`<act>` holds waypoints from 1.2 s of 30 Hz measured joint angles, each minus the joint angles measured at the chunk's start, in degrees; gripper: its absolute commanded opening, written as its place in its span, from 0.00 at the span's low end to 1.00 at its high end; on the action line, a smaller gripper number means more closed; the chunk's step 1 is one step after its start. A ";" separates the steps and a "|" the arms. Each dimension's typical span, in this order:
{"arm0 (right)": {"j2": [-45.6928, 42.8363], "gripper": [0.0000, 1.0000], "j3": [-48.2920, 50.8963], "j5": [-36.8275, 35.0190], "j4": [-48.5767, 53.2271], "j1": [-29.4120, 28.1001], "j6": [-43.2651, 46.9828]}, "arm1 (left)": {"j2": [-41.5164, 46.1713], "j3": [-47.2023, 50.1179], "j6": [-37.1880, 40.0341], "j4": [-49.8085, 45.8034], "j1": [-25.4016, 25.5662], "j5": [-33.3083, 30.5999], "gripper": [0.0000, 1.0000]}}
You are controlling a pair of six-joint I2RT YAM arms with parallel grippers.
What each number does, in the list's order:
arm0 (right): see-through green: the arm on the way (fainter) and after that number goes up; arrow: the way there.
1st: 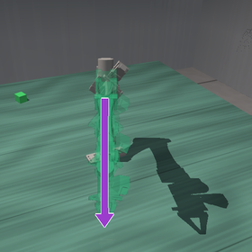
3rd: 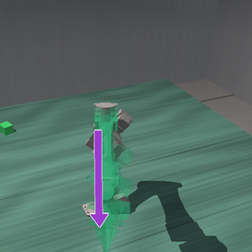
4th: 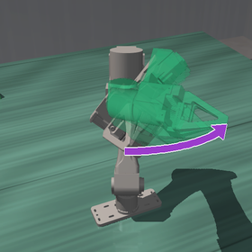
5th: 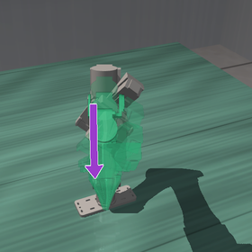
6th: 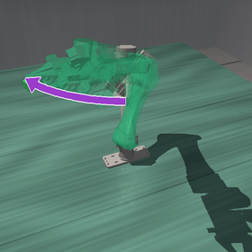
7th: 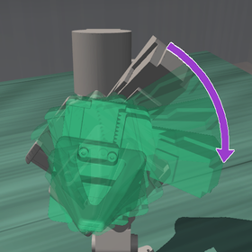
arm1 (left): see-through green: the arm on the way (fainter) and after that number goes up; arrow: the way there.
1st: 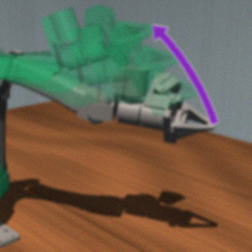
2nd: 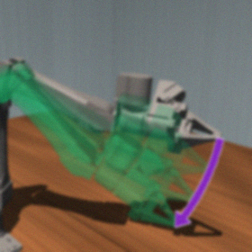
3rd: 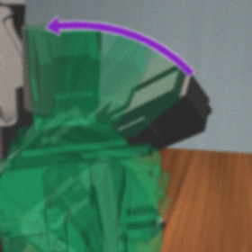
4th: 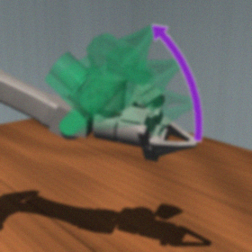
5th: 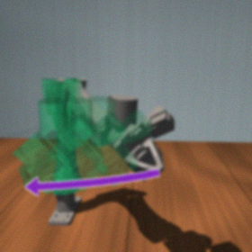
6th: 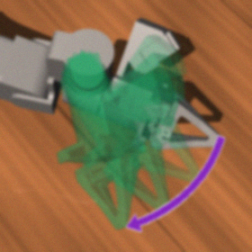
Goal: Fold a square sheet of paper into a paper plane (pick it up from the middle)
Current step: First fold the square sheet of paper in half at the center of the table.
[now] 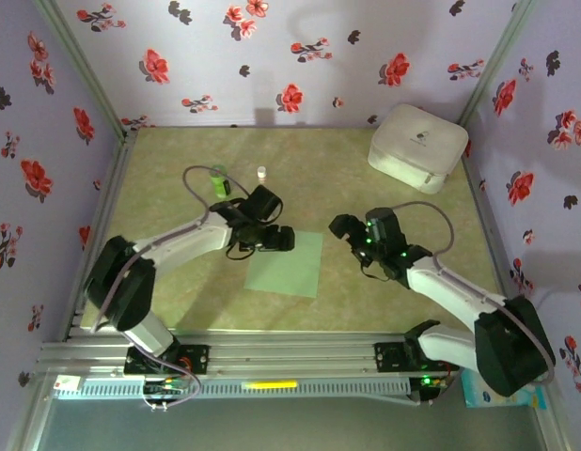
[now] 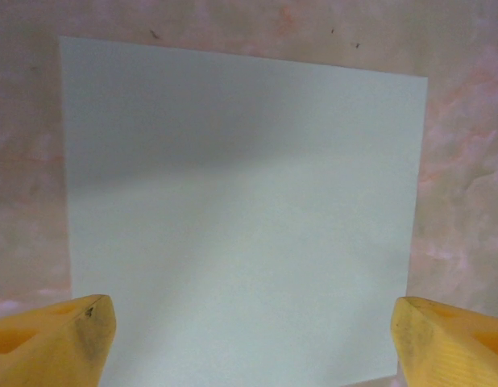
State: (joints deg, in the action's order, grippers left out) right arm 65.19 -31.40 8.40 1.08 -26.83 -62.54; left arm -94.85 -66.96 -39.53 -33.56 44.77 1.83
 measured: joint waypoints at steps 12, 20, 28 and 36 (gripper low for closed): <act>-13.57 0.97 4.39 -6.78 6.34 5.77 6.03 | -14.01 -13.57 -0.42 -10.23 4.04 -3.06 0.88; -18.91 0.93 7.91 -7.41 3.17 6.40 6.97 | -18.16 -16.65 -1.79 -13.97 4.09 -3.37 0.87; -15.56 0.96 7.26 -5.44 3.28 6.93 8.13 | -21.07 -18.62 -2.58 -16.09 4.15 -3.37 0.89; -13.88 0.98 7.10 -1.14 2.16 7.48 9.11 | -21.49 -18.62 -3.91 -16.39 4.15 -3.34 0.90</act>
State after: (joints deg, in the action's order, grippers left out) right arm 51.31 -24.29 7.27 3.25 -19.35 -53.43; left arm -116.33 -85.58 -43.44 -49.95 48.93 -1.52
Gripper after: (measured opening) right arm 0.974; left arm 0.897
